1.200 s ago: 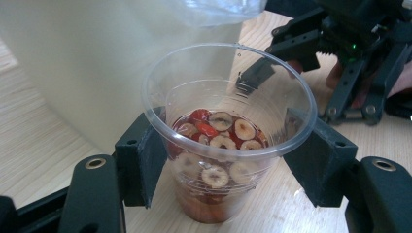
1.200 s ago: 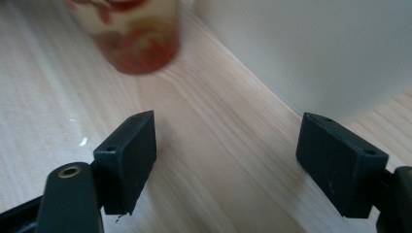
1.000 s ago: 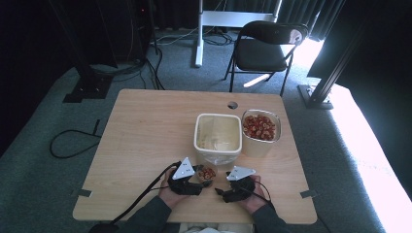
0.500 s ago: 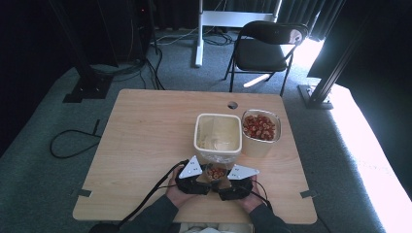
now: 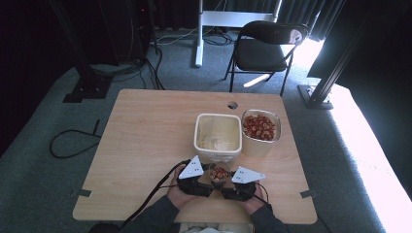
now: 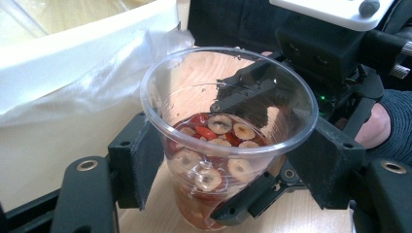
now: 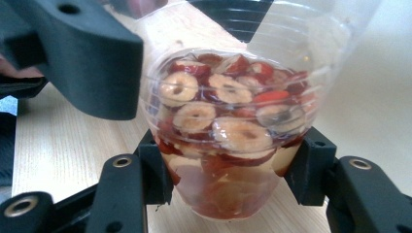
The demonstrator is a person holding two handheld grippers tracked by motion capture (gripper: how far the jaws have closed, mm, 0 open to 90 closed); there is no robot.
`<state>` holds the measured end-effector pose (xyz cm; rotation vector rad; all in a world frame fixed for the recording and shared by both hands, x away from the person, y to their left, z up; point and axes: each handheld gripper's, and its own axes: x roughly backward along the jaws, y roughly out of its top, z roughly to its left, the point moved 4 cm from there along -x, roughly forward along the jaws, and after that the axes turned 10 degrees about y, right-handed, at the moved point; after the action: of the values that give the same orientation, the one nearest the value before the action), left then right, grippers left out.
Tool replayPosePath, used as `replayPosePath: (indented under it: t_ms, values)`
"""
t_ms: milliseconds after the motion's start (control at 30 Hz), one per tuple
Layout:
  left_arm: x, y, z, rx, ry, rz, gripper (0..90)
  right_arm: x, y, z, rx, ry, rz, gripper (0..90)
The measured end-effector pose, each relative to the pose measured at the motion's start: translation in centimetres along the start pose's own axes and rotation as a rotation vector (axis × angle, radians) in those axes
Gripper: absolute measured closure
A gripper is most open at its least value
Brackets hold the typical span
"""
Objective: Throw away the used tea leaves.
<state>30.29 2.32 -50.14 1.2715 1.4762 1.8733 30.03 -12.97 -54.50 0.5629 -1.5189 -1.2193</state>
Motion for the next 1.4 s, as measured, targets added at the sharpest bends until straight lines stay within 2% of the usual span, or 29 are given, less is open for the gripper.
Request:
replayPosePath:
  t_ms: [100,200,300,433,700,1000,1400]
  values:
    - [0.1,0.2,-0.2,0.0,-0.005,-0.006,29.1,0.4,0.1,0.1,0.006,-0.004,0.0,45.5]
    - [0.5,0.7,-0.2,0.003,0.011,-0.031,25.5,0.7,0.2,0.2,0.004,-0.01,-0.002,46.4]
    - [0.8,0.9,-0.1,0.0,0.022,-0.036,24.2,0.9,0.2,0.0,0.002,-0.019,-0.005,46.8]
    - [1.4,1.1,0.0,0.003,0.02,-0.051,21.6,1.3,0.2,-0.2,-0.004,-0.036,-0.013,47.3]
    - [2.7,0.5,0.6,-0.015,0.046,-0.029,21.7,2.6,0.3,-0.6,-0.012,-0.06,-0.028,47.4]
    - [4.3,-0.7,2.9,0.001,0.115,0.005,22.6,5.6,0.8,-2.4,-0.038,-0.15,-0.07,47.4]
    - [5.3,-1.1,4.5,-0.012,0.164,0.043,22.7,10.4,1.1,-4.9,-0.069,-0.304,-0.091,47.4]
